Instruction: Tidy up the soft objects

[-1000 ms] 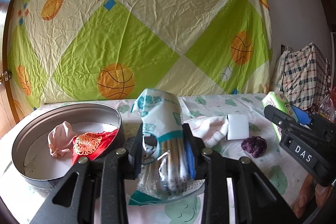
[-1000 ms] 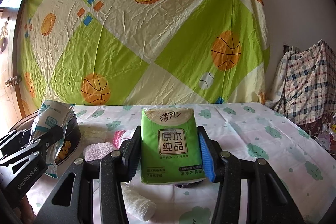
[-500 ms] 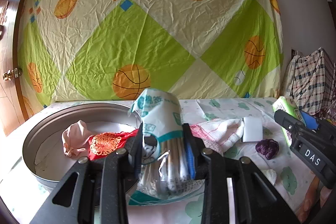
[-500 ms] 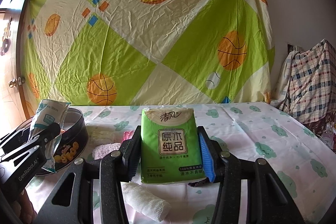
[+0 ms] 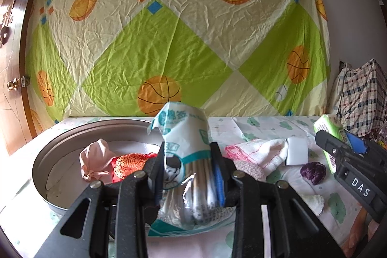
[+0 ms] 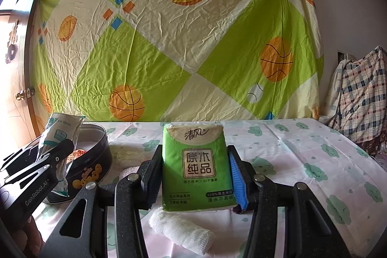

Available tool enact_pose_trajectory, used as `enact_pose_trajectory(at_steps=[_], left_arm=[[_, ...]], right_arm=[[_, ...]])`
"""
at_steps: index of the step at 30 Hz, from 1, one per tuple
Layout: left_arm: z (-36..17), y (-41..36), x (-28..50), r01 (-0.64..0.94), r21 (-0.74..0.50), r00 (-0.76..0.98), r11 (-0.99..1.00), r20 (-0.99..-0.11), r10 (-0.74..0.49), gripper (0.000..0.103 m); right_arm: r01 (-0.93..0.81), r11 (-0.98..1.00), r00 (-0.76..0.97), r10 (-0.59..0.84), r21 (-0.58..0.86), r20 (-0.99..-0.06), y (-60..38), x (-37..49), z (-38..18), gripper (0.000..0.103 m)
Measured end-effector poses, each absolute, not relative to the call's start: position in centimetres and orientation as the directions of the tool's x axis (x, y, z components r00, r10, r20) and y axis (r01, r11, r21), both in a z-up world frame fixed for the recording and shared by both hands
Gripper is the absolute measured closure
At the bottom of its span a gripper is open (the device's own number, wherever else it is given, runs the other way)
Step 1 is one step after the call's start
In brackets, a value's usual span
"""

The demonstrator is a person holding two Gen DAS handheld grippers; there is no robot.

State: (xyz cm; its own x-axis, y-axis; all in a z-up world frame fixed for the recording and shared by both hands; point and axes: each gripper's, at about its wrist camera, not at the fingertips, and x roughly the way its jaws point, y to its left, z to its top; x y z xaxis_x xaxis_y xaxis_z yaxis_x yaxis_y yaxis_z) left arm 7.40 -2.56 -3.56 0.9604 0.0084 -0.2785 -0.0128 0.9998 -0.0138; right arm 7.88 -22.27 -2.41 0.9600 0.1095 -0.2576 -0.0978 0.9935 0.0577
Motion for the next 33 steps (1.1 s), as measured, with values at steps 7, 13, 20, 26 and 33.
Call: enact_pose_trajectory(at_steps=[7, 13, 20, 26, 33], left_arm=[[-3.5, -1.3, 7.4, -0.043, -0.019, 0.960, 0.999, -0.276, 0.036, 0.071], [-3.6, -0.2, 7.4, -0.059, -0.026, 0.959, 0.998, -0.280, 0.049, 0.071], [-3.6, 1.2, 7.4, -0.078, -0.035, 0.958, 0.996, -0.281, 0.065, 0.071], [-3.6, 2.2, 7.3, -0.092, -0.041, 0.957, 0.995, -0.281, 0.077, 0.071], [-3.5, 3.2, 7.1, -0.106, -0.046, 0.956, 0.993, -0.278, 0.089, 0.071]], right_arm=[[-0.127, 0.991, 0.957, 0.135, 0.047, -0.257, -20.8, 7.8, -2.4, 0.051], [-0.146, 0.988, 0.955, 0.152, 0.042, -0.256, -19.7, 7.8, -2.4, 0.051], [-0.166, 0.986, 0.950, 0.169, 0.036, -0.261, -18.4, 7.9, -2.4, 0.051], [-0.185, 0.982, 0.947, 0.186, 0.028, -0.263, -17.2, 7.9, -2.4, 0.051], [-0.213, 0.977, 0.941, 0.211, 0.023, -0.266, -15.5, 8.0, -2.4, 0.051]])
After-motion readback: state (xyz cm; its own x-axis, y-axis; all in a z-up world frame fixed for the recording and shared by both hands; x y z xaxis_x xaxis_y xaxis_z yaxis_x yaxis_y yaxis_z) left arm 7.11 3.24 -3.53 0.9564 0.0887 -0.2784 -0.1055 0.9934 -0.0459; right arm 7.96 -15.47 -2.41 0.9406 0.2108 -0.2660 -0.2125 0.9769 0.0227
